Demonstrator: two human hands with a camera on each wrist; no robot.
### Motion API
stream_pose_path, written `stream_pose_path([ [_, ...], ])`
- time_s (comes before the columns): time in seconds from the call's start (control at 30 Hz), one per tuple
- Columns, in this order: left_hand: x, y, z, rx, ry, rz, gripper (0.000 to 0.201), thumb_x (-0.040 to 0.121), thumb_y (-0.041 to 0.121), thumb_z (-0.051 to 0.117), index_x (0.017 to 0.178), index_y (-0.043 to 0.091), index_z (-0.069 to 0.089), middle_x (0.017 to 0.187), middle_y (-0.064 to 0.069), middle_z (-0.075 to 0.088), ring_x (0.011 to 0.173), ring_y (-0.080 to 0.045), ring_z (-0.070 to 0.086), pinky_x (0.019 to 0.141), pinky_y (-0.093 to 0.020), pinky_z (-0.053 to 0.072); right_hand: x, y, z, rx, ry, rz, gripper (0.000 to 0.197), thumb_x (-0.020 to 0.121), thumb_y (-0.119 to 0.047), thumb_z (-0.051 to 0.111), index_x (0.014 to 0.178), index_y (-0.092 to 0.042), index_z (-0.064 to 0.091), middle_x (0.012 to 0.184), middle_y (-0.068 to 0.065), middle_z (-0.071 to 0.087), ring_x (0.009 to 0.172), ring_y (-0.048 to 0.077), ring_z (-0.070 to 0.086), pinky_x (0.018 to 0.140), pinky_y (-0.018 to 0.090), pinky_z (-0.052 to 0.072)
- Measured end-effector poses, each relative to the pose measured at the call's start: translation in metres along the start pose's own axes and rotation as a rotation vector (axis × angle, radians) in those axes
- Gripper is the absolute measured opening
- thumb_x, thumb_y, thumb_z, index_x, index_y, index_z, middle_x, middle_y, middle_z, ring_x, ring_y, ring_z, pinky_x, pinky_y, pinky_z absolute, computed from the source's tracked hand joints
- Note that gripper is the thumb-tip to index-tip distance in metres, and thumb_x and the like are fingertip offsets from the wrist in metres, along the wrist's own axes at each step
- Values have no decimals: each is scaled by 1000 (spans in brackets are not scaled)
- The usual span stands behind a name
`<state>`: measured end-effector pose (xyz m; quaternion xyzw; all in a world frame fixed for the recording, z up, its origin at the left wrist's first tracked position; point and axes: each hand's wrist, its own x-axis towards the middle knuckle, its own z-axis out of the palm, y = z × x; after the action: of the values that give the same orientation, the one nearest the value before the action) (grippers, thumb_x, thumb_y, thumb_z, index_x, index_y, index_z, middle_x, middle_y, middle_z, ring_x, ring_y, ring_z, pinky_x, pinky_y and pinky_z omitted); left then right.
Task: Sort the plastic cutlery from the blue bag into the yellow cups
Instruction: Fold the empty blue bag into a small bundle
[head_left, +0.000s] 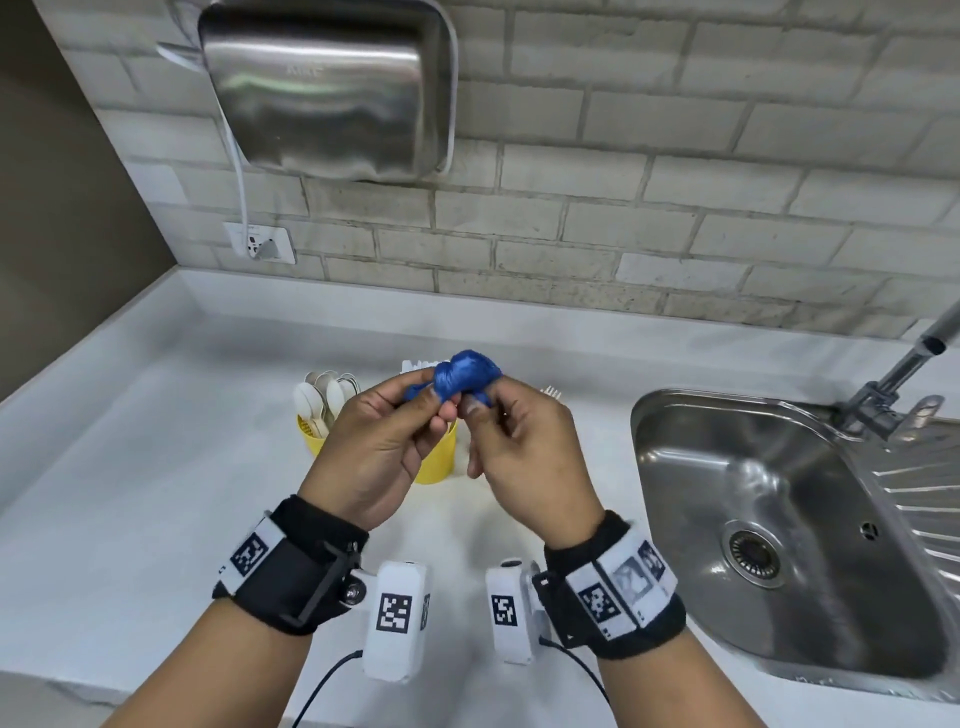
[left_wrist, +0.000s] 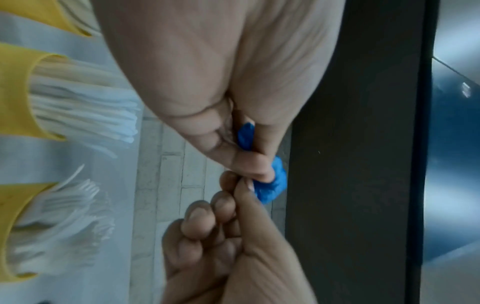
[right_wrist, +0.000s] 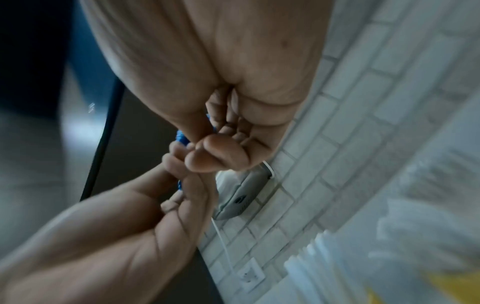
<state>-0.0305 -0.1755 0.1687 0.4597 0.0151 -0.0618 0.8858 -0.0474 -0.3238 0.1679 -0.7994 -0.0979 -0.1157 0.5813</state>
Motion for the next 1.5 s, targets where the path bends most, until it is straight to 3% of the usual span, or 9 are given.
stream_pose_path([
  [0.07, 1, -1, 0, 120, 60, 68, 19, 93, -1, 61, 109, 4, 69, 78, -5, 73, 65, -8, 66, 67, -15, 55, -5, 0, 0, -235, 34, -182, 18, 98, -10, 60, 80, -13, 59, 65, -7, 54, 58, 7, 49, 58, 25, 41],
  [0.3, -3, 4, 3, 680, 6, 319, 15, 92, -5, 68, 95, 8, 75, 84, -4, 75, 69, -9, 69, 69, -16, 55, -4, -14, -11, -655, 71, -473, 10, 96, -15, 62, 97, -9, 70, 112, 10, 52, 100, 29, 46, 84, 36, 45],
  [0.57, -5, 0, -2, 819, -71, 466, 18, 88, 2, 75, 100, 16, 77, 96, -6, 74, 89, -27, 73, 86, -45, 60, 12, -7, -24, -283, 68, -268, 11, 95, -8, 65, 89, -13, 72, 84, 0, 60, 75, 7, 54, 71, 15, 42],
  [0.8, -19, -12, 15, 1011, 41, 709, 23, 95, 7, 67, 111, 22, 73, 105, 12, 76, 96, 1, 72, 88, -14, 52, 20, -2, -7, -62, 289, -90, 19, 92, -7, 63, 85, -23, 71, 87, -4, 66, 79, 9, 66, 76, 29, 55],
  [0.9, -21, -9, 17, 1170, -60, 765, 34, 95, 30, 66, 127, 18, 70, 125, 8, 71, 115, 3, 65, 99, -15, 47, 24, 1, -3, 140, 308, 52, 20, 87, -12, 61, 86, -31, 69, 93, -4, 69, 86, 23, 72, 80, 48, 61],
  [1.0, -20, -4, 12, 1222, -148, 763, 43, 94, 38, 64, 132, 17, 68, 136, 7, 66, 126, 1, 58, 107, -16, 42, 22, 0, -1, 250, 286, 124, 23, 85, -4, 59, 84, -26, 67, 86, -10, 70, 86, 22, 71, 80, 49, 62],
  [1.1, -16, 4, 2, 1201, -112, 795, 31, 96, 31, 68, 125, 18, 73, 128, 6, 70, 120, 4, 62, 103, -15, 45, 17, -10, 2, 452, 154, 222, 26, 95, 8, 51, 88, -12, 67, 89, 9, 69, 62, 21, 68, 56, 35, 59],
  [1.37, -11, 22, -26, 1190, -57, 824, 21, 91, 12, 73, 108, 22, 78, 94, 2, 64, 88, -4, 63, 80, -13, 46, 12, -23, 34, 568, -79, 273, 23, 109, -11, 45, 112, -4, 66, 83, 6, 67, 70, 11, 68, 66, 28, 60],
  [1.5, -15, 41, -43, 1145, -14, 797, 23, 90, 9, 76, 107, 24, 77, 94, 12, 73, 89, -8, 69, 80, -21, 52, 8, -21, 52, 542, -111, 215, 24, 107, -8, 49, 122, -1, 67, 100, 12, 72, 81, 17, 71, 74, 29, 59],
])
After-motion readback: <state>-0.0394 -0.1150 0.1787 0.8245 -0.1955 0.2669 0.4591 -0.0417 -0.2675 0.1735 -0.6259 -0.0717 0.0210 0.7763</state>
